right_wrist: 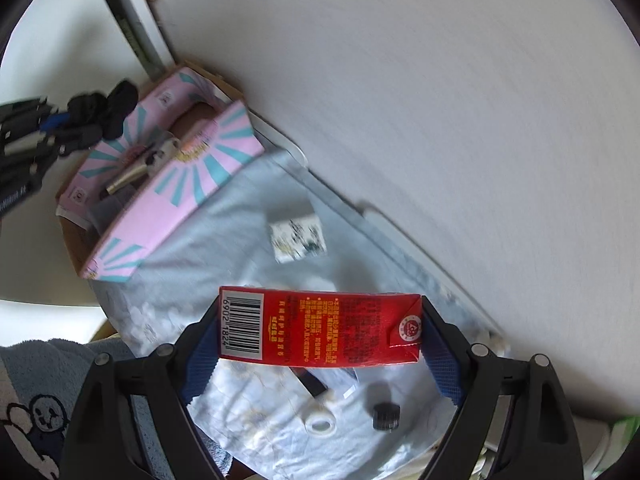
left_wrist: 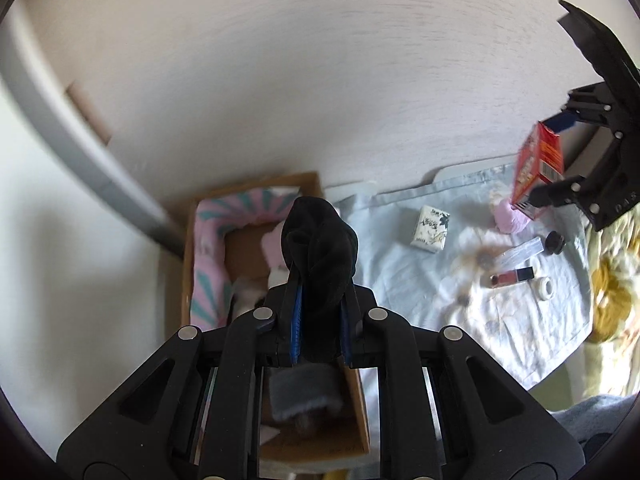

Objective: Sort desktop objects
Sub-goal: 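Carry the black sock and red carton with both tools over the box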

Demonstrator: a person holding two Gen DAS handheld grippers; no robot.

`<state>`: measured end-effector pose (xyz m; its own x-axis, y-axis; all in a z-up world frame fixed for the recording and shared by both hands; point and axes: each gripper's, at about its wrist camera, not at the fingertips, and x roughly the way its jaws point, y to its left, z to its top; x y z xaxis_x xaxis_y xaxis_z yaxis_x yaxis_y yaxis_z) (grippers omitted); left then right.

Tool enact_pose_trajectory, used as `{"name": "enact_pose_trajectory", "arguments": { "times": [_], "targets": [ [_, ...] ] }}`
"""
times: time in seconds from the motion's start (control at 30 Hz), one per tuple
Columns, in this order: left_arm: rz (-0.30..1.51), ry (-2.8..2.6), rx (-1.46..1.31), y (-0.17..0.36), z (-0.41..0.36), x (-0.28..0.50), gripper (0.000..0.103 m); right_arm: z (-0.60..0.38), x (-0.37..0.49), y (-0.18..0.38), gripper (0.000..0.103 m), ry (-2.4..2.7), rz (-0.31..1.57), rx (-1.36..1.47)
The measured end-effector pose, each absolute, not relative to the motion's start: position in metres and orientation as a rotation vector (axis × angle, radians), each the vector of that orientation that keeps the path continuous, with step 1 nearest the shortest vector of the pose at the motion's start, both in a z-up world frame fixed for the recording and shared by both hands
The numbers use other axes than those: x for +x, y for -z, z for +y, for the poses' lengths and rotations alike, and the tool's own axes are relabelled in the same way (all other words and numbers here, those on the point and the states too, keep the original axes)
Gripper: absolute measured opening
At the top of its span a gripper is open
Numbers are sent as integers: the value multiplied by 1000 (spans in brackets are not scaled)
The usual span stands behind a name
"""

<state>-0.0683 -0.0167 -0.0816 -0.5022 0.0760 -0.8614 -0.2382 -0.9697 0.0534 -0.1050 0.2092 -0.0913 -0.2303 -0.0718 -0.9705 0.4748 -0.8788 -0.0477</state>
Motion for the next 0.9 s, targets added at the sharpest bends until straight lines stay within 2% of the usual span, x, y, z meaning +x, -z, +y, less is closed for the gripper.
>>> {"name": "enact_pose_trajectory", "arguments": {
  "times": [0.23,0.43,0.7,0.9],
  "targets": [
    [116,-2638,-1535,90,-65,-44,13,141,-125,79,85,2087,571,1564],
    [78,-2681,-1614,102,-92,-28,13,78,-138,78,85,2001,600,1489],
    [14,-2650,-1709,133,-108,-21,13,-2,-153,106,85,1883,635,1496],
    [-77,-2613,-1769,156,-112,-24,13,-28,-165,125,86,1850,581,1573]
  ]
}}
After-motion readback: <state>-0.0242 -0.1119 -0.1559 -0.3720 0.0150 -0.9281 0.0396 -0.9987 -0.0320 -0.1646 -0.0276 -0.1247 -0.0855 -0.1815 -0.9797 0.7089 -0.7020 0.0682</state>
